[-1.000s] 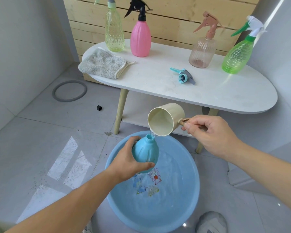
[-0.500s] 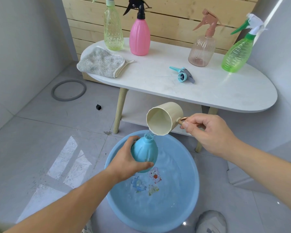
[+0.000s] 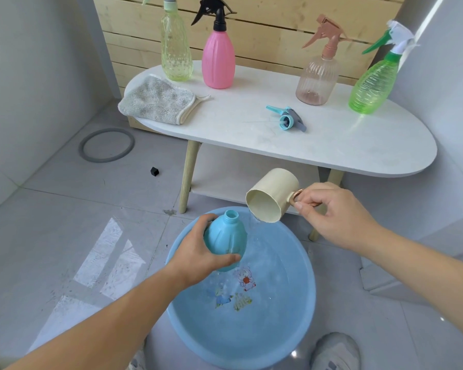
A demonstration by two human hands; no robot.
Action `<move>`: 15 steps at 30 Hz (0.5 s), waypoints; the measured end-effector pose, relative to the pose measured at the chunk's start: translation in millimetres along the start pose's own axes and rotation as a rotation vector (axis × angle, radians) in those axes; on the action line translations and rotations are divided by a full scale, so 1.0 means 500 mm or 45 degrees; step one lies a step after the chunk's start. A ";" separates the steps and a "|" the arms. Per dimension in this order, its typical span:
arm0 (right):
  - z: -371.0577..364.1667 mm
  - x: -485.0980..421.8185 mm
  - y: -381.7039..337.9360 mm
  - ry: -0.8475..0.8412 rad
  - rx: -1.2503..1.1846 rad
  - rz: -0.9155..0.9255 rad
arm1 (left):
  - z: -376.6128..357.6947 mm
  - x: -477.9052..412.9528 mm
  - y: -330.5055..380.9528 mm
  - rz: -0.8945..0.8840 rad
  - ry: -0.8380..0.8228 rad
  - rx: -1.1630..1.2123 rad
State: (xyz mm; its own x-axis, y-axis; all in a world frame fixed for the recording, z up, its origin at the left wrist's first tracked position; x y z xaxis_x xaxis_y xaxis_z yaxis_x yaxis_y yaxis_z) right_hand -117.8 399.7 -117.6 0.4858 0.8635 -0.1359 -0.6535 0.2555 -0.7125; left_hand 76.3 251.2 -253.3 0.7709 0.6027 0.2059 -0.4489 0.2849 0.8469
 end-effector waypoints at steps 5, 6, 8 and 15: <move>0.012 0.004 -0.016 0.041 0.172 0.235 | -0.004 0.000 0.013 -0.011 -0.019 -0.003; 0.013 0.005 -0.022 0.042 0.208 0.301 | -0.006 0.000 0.015 -0.013 -0.025 -0.006; 0.017 0.010 -0.036 0.048 0.269 0.421 | -0.007 0.001 0.020 -0.019 -0.031 -0.019; 0.048 0.032 -0.074 0.088 0.418 0.677 | 0.003 0.000 0.062 -0.071 -0.032 -0.055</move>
State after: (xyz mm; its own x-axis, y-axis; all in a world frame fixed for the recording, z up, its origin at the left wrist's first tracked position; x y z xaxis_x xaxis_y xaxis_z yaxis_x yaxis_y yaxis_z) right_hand -99.6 414.4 -76.9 0.0743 0.8819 -0.4656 -0.9550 -0.0716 -0.2880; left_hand 62.8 259.0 -226.4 0.8062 0.5662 0.1717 -0.4237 0.3500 0.8354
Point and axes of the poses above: each hand's wrist, its own x-axis away from the middle knuckle, its own z-axis out of the back of the hand, y = z × x, the point moved 9 cm from there along -x, towards the middle knuckle, and after that the axes turned 11 degrees about -x, right-handed, at the moved point
